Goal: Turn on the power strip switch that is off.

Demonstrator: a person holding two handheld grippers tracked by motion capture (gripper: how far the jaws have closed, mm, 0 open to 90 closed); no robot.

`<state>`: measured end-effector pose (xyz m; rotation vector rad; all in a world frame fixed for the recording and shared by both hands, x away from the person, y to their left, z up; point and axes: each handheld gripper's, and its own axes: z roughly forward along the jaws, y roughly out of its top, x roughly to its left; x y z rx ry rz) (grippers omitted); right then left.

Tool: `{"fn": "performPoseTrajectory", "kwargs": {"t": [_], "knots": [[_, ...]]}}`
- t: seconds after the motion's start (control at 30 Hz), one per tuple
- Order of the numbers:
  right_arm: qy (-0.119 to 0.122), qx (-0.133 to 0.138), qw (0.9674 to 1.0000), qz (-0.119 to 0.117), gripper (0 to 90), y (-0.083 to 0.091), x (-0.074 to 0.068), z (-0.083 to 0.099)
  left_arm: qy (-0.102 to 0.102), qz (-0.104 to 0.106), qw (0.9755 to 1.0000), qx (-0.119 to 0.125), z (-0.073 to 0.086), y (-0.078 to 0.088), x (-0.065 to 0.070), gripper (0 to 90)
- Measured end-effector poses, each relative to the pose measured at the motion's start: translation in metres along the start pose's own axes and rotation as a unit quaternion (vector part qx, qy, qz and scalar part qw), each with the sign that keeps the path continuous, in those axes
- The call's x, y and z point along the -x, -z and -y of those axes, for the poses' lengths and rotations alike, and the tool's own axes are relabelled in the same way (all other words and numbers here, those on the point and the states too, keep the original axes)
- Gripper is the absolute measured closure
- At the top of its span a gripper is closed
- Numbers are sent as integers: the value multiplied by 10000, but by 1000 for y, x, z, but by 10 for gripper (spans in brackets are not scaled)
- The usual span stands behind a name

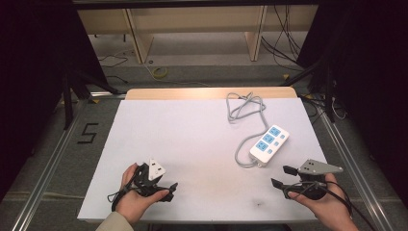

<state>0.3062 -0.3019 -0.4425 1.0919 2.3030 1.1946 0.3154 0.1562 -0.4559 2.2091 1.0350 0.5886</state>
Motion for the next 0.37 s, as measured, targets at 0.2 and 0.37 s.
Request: {"fn": "performPoseTrajectory", "kwargs": {"t": [0.2, 0.37], "knots": [[17, 61, 10000, -15, 326, 0, 0, 1, 11, 26, 10000, 19, 0, 0, 1, 83], [-24, 136, 9999, -22, 316, 1, 1, 1, 49, 200, 9997, 109, -3, 0, 7, 83]]}}
